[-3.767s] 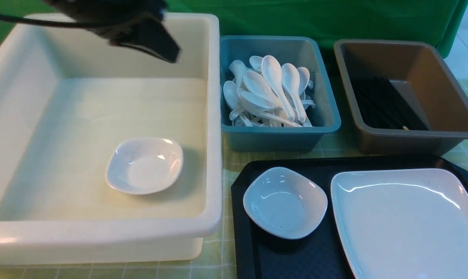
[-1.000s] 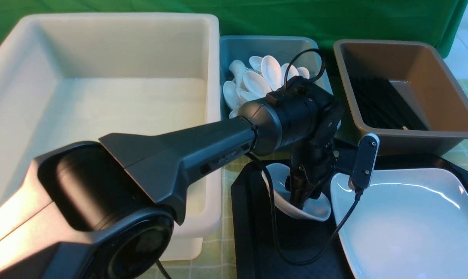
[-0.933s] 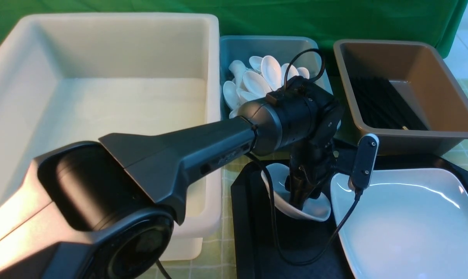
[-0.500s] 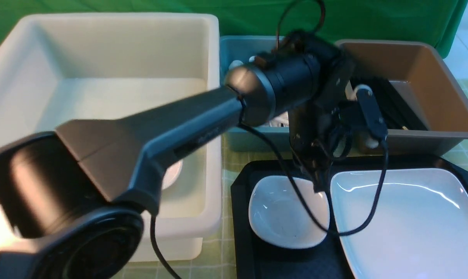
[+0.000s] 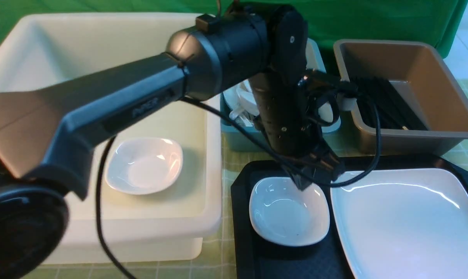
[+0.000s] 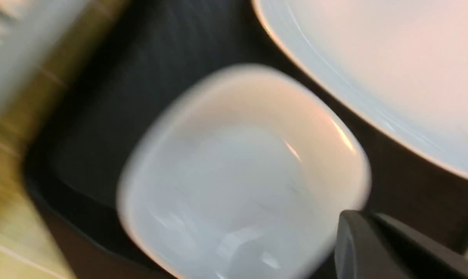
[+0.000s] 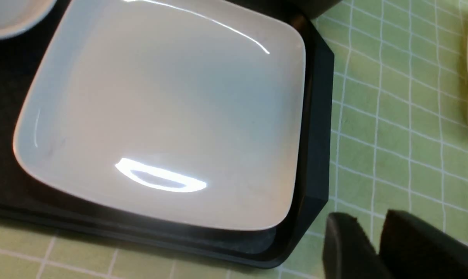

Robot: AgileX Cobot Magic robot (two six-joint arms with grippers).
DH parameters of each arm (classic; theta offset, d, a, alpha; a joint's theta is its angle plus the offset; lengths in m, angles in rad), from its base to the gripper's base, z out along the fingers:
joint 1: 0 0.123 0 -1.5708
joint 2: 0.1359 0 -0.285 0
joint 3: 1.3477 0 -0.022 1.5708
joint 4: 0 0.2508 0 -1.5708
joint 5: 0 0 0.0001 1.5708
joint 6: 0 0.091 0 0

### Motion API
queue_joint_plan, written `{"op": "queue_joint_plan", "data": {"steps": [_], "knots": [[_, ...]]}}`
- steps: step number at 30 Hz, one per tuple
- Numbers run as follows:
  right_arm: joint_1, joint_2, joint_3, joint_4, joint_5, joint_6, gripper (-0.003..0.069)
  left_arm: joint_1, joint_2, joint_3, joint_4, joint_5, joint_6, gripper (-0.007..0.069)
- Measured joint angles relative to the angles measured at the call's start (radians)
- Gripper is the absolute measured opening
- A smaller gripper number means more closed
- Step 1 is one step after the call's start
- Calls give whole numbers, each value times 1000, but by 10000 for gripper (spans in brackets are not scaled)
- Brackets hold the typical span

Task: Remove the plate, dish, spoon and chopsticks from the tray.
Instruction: Use the left arm to grab a small plate from the dinner plate

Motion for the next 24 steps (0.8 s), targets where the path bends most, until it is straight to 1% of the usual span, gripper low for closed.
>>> {"op": "queue_joint_plan", "data": {"steps": [2, 4, 5, 6, 8, 9, 10, 11, 13, 15, 17, 20, 24], "knots": [[0, 0, 0, 0, -10, 0, 141, -14, -37, 65, -28, 0, -2, -1], [0, 0, 0, 0, -18, 0, 141, -36, -62, 103, -24, -1, -2, 14], [0, 0, 1, 0, -25, 0, 143, -71, -80, 136, 4, 0, -2, 46], [0, 0, 1, 0, -30, 0, 144, -111, -89, 158, 50, 2, -9, 71], [0, 0, 1, 0, -31, 0, 145, -157, -90, 178, 116, 2, -30, 114], [0, 0, 1, 0, -32, 0, 145, -221, -89, 205, 227, -5, -68, 171], [0, 0, 1, -1, -32, 0, 145, -260, -85, 221, 302, -17, -99, 211], [0, 0, 1, 0, -33, 0, 145, -288, -81, 232, 348, -31, -128, 235], [0, 0, 1, 0, -33, 0, 145, -339, -68, 246, 484, -68, -191, 304], [0, 0, 1, 1, -33, 0, 145, -378, -51, 255, 571, -116, -229, 378], [0, 0, 1, 2, -33, 2, 145, -391, -33, 265, 606, -160, -242, 424], [0, 0, 1, 3, -34, 3, 145, -389, -5, 288, 636, -225, -270, 447], [0, 0, 1, 3, -34, 3, 145, -371, 31, 307, 684, -271, -289, 446]]}}
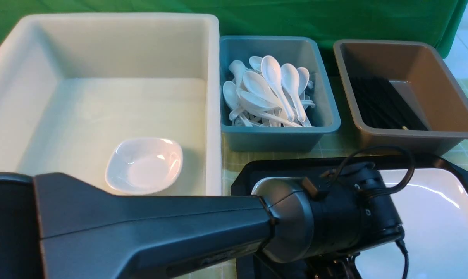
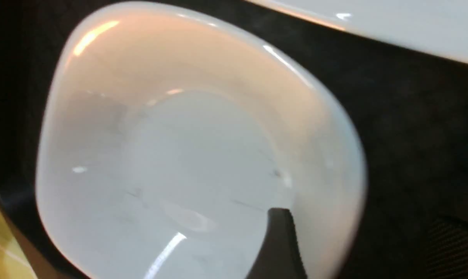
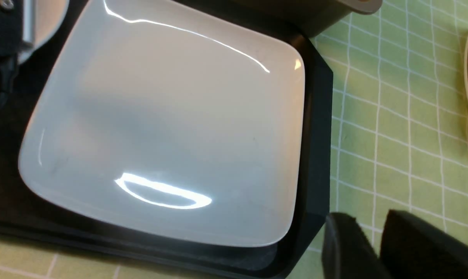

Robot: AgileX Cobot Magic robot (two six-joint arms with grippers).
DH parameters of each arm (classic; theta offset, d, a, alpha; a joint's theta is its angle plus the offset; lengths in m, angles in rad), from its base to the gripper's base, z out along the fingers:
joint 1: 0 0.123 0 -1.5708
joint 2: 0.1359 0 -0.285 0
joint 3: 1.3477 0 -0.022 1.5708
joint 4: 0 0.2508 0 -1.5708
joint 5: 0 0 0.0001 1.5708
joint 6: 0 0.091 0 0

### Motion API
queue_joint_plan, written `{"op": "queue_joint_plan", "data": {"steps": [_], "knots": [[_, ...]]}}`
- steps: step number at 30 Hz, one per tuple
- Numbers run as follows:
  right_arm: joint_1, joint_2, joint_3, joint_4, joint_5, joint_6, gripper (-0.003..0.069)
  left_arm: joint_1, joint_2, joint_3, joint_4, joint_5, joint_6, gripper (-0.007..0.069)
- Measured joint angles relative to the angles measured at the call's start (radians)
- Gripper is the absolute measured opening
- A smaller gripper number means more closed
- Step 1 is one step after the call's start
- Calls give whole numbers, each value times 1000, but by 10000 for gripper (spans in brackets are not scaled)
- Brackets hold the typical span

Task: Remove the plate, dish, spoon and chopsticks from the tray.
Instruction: Use the left arm to grab a small plate from the dinner plate

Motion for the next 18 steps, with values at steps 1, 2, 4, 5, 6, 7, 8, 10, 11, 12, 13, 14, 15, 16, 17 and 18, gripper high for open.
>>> {"op": "queue_joint_plan", "data": {"steps": [1, 2, 4, 5, 6, 7, 8, 10, 11, 12, 13, 14, 15, 16, 17, 18], "knots": [[0, 0, 0, 0, 0, 0, 145, 10, 8, 0, 17, -22, -9, 441], [0, 0, 0, 0, 0, 1, 145, 18, 15, 0, 26, -40, -18, 433], [0, 0, 1, 1, 0, 4, 145, 30, 22, 0, 33, -60, -23, 410], [0, 0, 1, 1, 0, 5, 145, 37, 27, 0, 33, -65, -23, 391], [0, 0, 1, 2, 0, 8, 145, 41, 31, 0, 33, -67, -24, 372], [0, 0, 1, 2, 0, 10, 145, 45, 33, 0, 31, -69, -24, 355], [0, 0, 1, 3, 0, 12, 145, 53, 41, 0, 23, -70, -24, 304], [0, 0, 1, 3, 0, 13, 146, 62, 47, 0, 4, -70, -24, 204], [0, 0, 1, 3, 0, 14, 146, 62, 49, 0, 4, -70, -24, 181], [0, 0, 1, 3, 0, 15, 146, 63, 49, -2, 10, -76, -17, 119], [0, 0, 2, 3, 0, 15, 146, 62, 45, -8, 18, -79, -11, 82], [0, 0, 2, 3, 0, 15, 146, 62, 40, -13, 19, -75, -3, 66], [0, 0, 2, 3, 0, 15, 146, 62, 28, -20, 6, -63, 3, 43], [0, 0, 2, 3, 0, 15, 146, 64, 16, -27, -18, -51, 10, 31], [0, 0, 2, 3, 0, 15, 146, 64, 11, -31, -30, -45, 13, 29], [0, 0, 2, 4, 0, 18, 146, 64, -14, -40, -99, -20, 24, 17]]}}
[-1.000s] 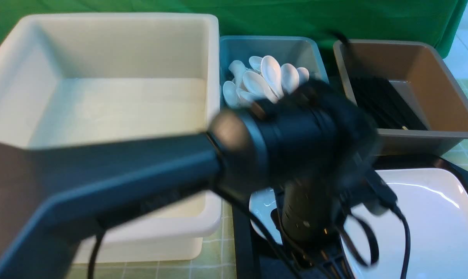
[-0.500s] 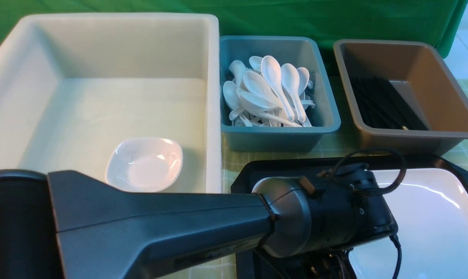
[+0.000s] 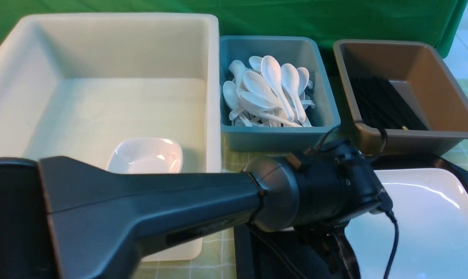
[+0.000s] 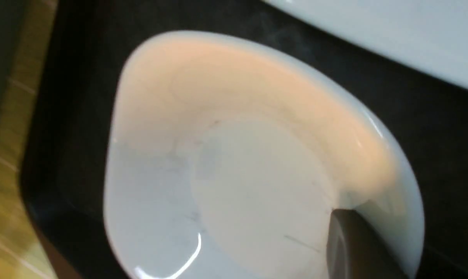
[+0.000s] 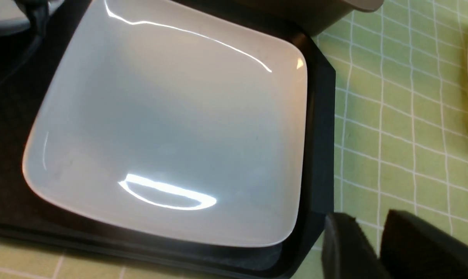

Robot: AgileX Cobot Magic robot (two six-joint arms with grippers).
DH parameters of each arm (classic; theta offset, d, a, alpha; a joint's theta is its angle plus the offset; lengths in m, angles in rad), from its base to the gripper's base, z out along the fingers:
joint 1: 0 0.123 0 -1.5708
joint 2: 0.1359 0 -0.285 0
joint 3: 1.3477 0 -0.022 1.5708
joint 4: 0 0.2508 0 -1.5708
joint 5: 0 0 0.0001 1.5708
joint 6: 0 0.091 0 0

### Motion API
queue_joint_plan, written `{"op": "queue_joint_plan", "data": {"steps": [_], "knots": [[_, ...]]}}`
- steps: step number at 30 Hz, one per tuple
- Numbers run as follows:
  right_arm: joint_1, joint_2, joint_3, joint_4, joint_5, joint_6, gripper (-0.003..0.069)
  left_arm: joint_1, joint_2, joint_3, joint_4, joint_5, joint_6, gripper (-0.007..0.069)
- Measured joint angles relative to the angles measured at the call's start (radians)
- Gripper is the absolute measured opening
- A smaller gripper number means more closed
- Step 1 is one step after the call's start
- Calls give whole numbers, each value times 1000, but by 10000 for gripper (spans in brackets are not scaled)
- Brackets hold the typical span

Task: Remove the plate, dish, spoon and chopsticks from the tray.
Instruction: Use the left arm to grab a small plate from the dinner plate, then use the left arm to put the small plate into the large storage box on the left

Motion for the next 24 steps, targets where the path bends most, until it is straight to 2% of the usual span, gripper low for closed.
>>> {"op": "queue_joint_plan", "data": {"steps": [4, 8, 12, 16, 18, 22, 24], "knots": [[0, 0, 2, 0, 0, 0, 146, 0, -85, -21, -111, 62, 5, 6], [0, 0, 2, 0, 0, 0, 146, 15, -234, -85, -129, 94, -4, 6], [0, 0, 2, 0, 0, 0, 146, 70, -370, -143, -120, 132, -27, 6], [0, 0, 2, 0, 0, 0, 146, 181, -498, -161, -63, 217, -39, 6], [0, 0, 2, 0, 0, 1, 146, 281, -561, -142, -33, 273, -33, 4], [0, 0, 2, 0, 0, 1, 146, 469, -606, -30, -74, 296, 91, 4], [0, 0, 2, 0, -2, 1, 146, 528, -590, 47, -111, 288, 160, 4]]}}
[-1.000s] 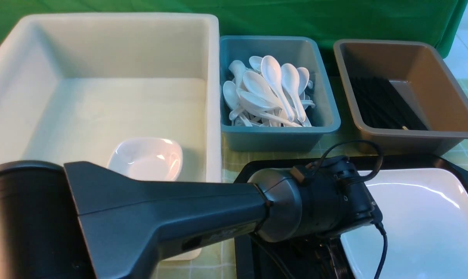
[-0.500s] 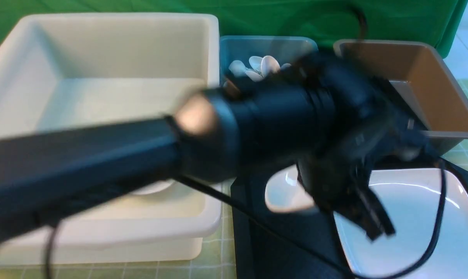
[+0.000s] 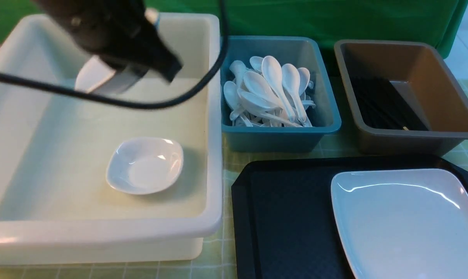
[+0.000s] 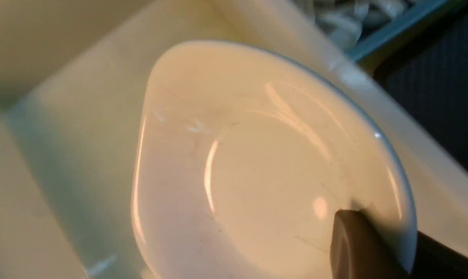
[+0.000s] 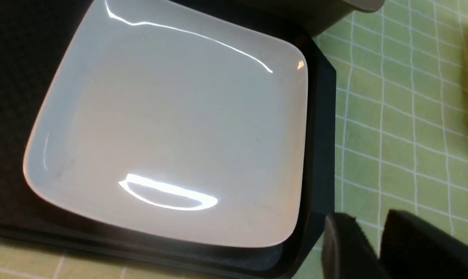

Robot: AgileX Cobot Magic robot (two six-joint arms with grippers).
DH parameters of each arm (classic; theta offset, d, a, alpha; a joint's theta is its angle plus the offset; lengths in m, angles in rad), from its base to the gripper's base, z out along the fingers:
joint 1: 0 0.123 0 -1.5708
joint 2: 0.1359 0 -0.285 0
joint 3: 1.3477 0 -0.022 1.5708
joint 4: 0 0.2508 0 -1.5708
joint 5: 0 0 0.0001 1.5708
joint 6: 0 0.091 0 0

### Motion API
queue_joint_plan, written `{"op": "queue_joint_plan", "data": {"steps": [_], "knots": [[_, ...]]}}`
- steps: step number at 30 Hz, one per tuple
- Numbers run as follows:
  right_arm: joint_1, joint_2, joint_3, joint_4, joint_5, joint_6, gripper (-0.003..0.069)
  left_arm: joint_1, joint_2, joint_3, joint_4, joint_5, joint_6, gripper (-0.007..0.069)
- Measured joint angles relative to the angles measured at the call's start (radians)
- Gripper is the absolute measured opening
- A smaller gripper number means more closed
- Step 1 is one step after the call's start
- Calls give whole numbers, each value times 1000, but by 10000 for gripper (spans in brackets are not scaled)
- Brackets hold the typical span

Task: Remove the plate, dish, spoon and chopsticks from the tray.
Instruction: Use the left arm to put the small plate into the large storage box on the left

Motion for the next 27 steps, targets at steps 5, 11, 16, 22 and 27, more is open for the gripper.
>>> {"op": "queue_joint_plan", "data": {"steps": [5, 11, 16, 22, 27], "knots": [[0, 0, 0, 0, -1, 0, 146, 93, 74, 138, -28, -127, 111, 4], [0, 0, 0, 0, -1, 0, 148, 111, 158, 199, -37, -215, 204, 4], [0, 0, 0, 0, -1, 0, 148, 111, 225, 203, -74, -275, 296, 4], [0, 0, 0, 0, -1, 0, 148, 111, 276, 203, -58, -286, 379, 4], [0, 0, 0, 0, -1, -13, 155, 111, 282, 203, -57, -287, 387, 14]]}}
